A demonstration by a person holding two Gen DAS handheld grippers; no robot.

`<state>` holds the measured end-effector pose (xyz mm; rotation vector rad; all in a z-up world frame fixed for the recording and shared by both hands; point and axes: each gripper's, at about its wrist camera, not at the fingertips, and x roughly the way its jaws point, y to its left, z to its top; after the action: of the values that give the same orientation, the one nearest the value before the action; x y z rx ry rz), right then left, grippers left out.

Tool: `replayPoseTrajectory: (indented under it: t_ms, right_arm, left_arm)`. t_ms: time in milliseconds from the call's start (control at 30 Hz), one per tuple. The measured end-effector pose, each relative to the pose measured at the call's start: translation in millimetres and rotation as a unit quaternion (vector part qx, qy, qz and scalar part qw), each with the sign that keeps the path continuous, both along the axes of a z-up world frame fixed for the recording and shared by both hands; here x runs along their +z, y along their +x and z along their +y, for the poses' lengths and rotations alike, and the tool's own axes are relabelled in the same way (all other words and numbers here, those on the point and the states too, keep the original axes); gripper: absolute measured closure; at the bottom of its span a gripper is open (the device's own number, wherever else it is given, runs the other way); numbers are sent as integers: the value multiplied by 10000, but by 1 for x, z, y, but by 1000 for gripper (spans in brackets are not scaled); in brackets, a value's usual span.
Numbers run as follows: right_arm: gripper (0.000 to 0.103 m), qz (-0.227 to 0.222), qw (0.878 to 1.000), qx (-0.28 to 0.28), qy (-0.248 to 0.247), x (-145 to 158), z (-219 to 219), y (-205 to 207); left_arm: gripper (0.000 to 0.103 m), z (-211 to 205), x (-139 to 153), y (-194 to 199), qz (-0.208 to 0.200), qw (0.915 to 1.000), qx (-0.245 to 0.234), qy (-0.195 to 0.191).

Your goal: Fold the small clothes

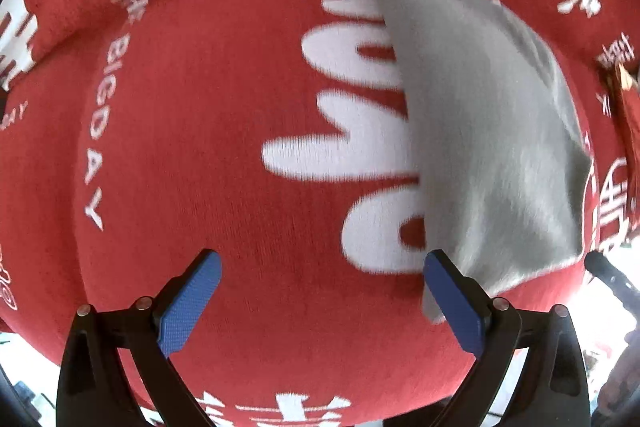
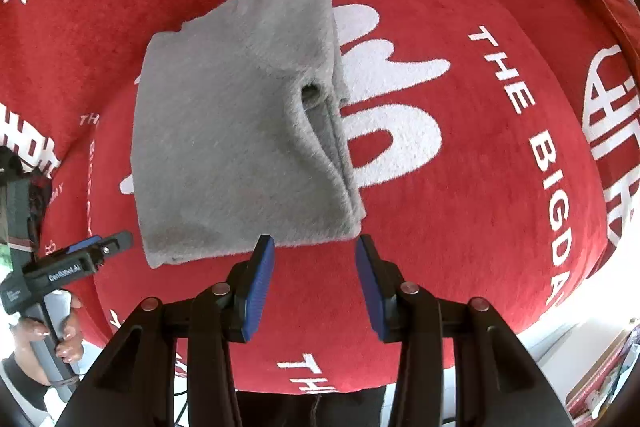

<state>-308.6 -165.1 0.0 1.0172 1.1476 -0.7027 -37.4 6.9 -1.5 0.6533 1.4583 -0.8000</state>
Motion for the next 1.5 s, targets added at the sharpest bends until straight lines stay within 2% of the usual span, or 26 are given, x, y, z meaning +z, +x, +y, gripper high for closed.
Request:
replayPoseTrajectory:
  t_ms: [200, 267, 300, 500, 600, 767, 967, 1167, 1367, 1500]
  right_arm:
    - [57, -404, 9989, -175, 182, -1, -47, 3]
    - [50, -537, 9983, -184, 142, 0, -66, 3]
    - [50, -594, 9980, -184, 148, -2, -74, 4]
    - [50, -995, 9926, -283, 636, -22, -126, 10]
    - [50, -1093, 9901, -343, 808, -35, -144, 13]
    - [50, -1336, 9828, -385, 1216, -56, -154, 18]
    - [50, -1658, 9706, -344, 1711, -78, -158, 31]
    - [48, -1821, 9640, -133, 1933, -88, -154, 41]
    - [48, -1964, 9584, -215, 2060, -92, -154, 37]
    - [48, -2054, 9552, -206, 2122, -93, -155, 32]
  left_arm:
    - [2, -38, 8, 18, -20, 9994, 232, -242]
    - [2, -52, 5, 21, -6, 9990, 356, -270]
    - [2, -58, 2, 23, 60, 9985, 438, -313]
    - [2, -90, -9, 25, 211, 9973, 582, -392]
    - [2, -101, -12, 28, 410, 9960, 640, -473]
    - [2, -104, -17, 30, 559, 9942, 736, -543]
    - [2, -114, -21, 27, 728, 9935, 633, -597]
    - [2, -122, -20, 24, 846, 9929, 447, -703]
    - [2, -126, -24, 23, 874, 9934, 376, -642]
    - [2, -127, -21, 23, 1033, 9906, 377, -817]
